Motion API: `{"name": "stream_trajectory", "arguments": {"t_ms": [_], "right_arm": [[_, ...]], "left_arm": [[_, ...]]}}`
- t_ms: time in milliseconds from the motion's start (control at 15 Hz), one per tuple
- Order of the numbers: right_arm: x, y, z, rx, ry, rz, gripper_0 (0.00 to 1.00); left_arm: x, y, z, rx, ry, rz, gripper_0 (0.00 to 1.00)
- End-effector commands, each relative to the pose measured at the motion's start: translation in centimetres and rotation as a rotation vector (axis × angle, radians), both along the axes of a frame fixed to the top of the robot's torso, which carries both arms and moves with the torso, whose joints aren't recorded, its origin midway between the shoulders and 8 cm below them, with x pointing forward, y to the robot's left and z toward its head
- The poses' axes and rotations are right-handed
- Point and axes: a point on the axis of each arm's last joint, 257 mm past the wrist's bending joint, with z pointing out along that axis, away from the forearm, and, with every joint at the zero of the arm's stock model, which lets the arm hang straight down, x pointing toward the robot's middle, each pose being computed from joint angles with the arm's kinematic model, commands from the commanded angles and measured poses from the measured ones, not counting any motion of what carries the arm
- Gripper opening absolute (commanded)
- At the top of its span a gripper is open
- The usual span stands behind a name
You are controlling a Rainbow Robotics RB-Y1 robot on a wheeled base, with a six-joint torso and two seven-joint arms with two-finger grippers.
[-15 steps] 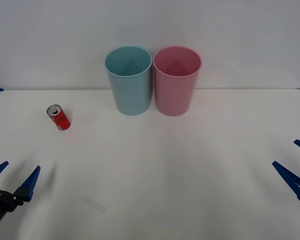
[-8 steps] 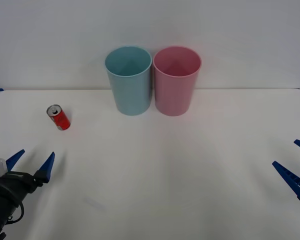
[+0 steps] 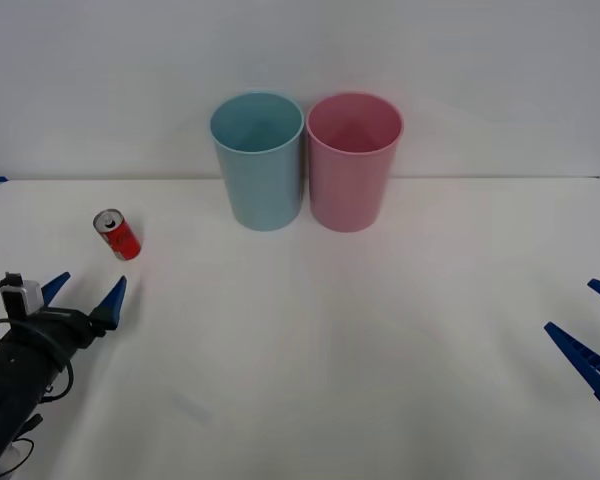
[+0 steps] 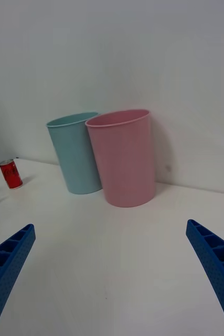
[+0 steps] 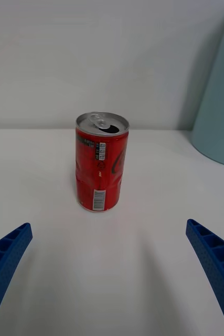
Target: Grasp the object on the table and drop it into the matching bin: aluminum can to the light blue bin, PET bottle to the pink bin.
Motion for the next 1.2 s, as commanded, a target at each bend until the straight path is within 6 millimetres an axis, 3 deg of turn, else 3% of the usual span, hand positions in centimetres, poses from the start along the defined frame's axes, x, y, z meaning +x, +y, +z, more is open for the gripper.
{"name": "stream_trajectory", "arguments": {"t_ms": [67,1200], "right_arm": [[0.0,0.0,0.0,0.000,0.000,0.000,1.00],[0.0,0.0,0.0,0.000,0.000,0.000,1.00]], "left_arm": [[1.8,-0.3,0.1,-0.002,0.000,-0.002,1.00],[11.1,-0.8,0.1,0.030,0.064,0.031,1.00]]}}
